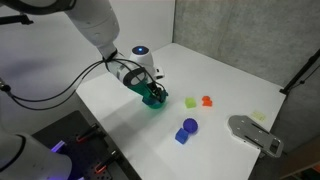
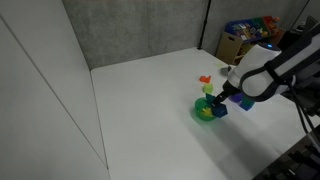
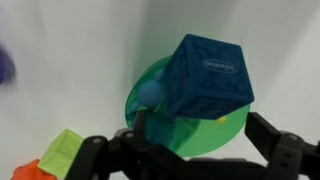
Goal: Pick up the blue block on the left side of the table and put it in the green bowl
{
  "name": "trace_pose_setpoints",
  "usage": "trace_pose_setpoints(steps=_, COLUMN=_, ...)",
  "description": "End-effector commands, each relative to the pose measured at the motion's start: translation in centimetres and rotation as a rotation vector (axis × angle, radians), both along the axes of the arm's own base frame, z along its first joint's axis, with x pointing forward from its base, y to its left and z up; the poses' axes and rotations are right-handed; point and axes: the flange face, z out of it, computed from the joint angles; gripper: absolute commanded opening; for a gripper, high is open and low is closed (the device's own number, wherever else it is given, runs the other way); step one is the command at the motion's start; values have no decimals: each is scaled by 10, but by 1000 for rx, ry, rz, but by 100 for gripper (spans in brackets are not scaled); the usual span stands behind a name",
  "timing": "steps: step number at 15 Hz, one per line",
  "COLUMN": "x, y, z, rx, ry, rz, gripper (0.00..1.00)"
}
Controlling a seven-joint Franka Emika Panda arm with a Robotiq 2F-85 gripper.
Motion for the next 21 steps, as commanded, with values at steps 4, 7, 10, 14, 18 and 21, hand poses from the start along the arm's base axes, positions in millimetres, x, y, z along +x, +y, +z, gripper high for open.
trace_pose_setpoints(steps=4, x=14, y=-9, z=40, rx=34, ry=106, rz=-49, gripper=100)
trace_pose_setpoints(steps=7, x=20, y=-21, z=66, rx=42, ry=132, rz=-73, gripper=100)
trace_pose_setpoints(steps=10, x=22, y=-41, z=99, rx=17, ry=150, rz=-102, gripper=100)
trace_pose_setpoints(steps=14, x=14, y=-72, z=151, rx=-7, ry=183, rz=-147, gripper=100)
trace_pose_setpoints(steps=18, x=-1, y=-95, z=208, rx=-45, ry=239, rz=-169, gripper=100)
trace_pose_setpoints(steps=21, x=-18, y=-106, z=257, rx=-96, ry=287, rz=-179, gripper=100)
